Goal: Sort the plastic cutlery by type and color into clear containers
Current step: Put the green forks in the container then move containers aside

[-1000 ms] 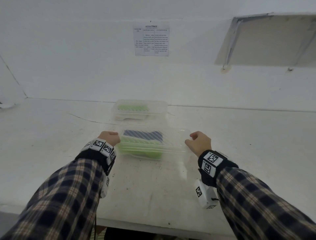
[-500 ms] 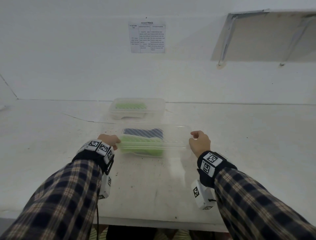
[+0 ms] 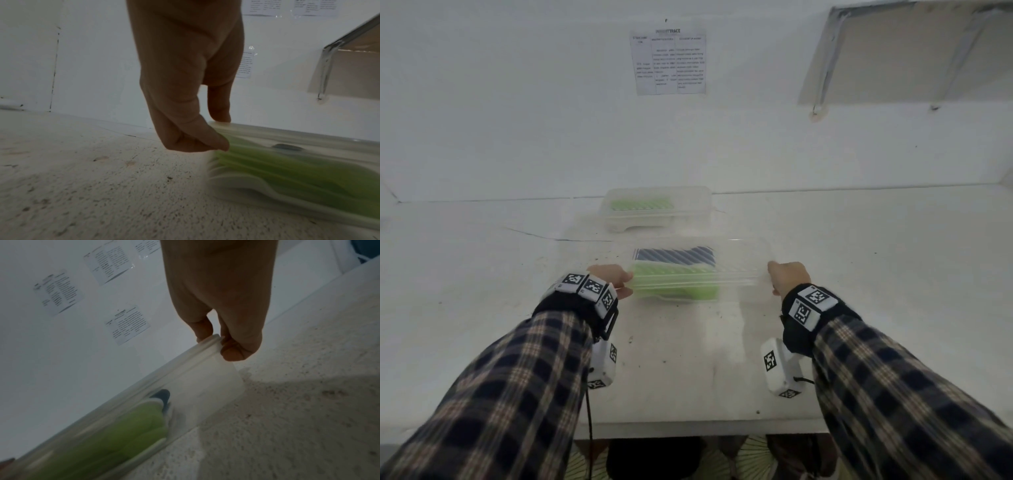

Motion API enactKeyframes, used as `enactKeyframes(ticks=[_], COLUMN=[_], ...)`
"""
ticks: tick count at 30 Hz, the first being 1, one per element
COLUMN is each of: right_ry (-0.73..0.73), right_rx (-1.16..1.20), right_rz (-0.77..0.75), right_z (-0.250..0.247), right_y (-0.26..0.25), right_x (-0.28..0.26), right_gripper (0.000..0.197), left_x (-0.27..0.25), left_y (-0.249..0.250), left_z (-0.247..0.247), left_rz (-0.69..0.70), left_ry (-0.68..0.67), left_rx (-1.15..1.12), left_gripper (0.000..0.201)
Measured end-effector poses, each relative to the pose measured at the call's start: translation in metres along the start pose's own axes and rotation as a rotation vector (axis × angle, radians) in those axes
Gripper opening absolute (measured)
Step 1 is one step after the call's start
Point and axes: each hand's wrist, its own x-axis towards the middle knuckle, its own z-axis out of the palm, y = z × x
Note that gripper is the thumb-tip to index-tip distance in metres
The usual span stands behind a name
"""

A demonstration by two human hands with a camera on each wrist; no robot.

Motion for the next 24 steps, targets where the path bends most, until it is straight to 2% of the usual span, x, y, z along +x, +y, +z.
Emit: enactKeyframes(ticks=[3,6,7,9,12,15,20,22,24], right_ry=[0.005,-0.016,-0.015,-0.007,0.014,-0.005,-0.030,-0.039,-0.026], right_rx=[0.004,-0.023,-0.039,-0.070,-0.145,-0.221,-0.154,-0.128,-0.116], right_rz=[-0.016,0.000,0.011,0.026,0.049,0.060,0.092,0.098,0.099], right_z=[0.000,-0.002,-0.003,-0.002,-0.002,-0.002,0.000,0.003,0.007], right_y=[-0.001,-0.006,-0.008,-0.012,-0.016,-0.019,-0.016,-0.013,-0.012], right_x=[-0.001,-0.004,-0.004,-0.006,-0.006,-0.008,-0.006,-0.007,-0.011], right_gripper=[0.019,0.015,0.014,0.012,0.026,0.023,0.017,0.024,0.031], left_x=[-0.003,-0.005,-0.008,-0.004,-0.001,-0.005,-0.003,0.000,-0.001], left_y=[0.002,0.001,0.001,0.000,-0.001,-0.001,0.001,0.000,-0.002], left_z=[0.000,-0.001,-0.001,-0.003,-0.004,-0.002,-0.006,-0.006,-0.006], left_rz=[0.006,0.042,0.051,0.034,0.028,0.026,0.003,-0.018,-0.056], left_ry=[-0.004,-0.007,-0.014,0.005,0.081,0.101,0.058,0.003,0.002], left_rx=[-0.017,0.028,0.026,0.011,-0.032,-0.047,-0.041,-0.026,-0.011], left_gripper=[0.006,0.036,0.034,0.006,0.017,0.018,0.016,0.017,0.013])
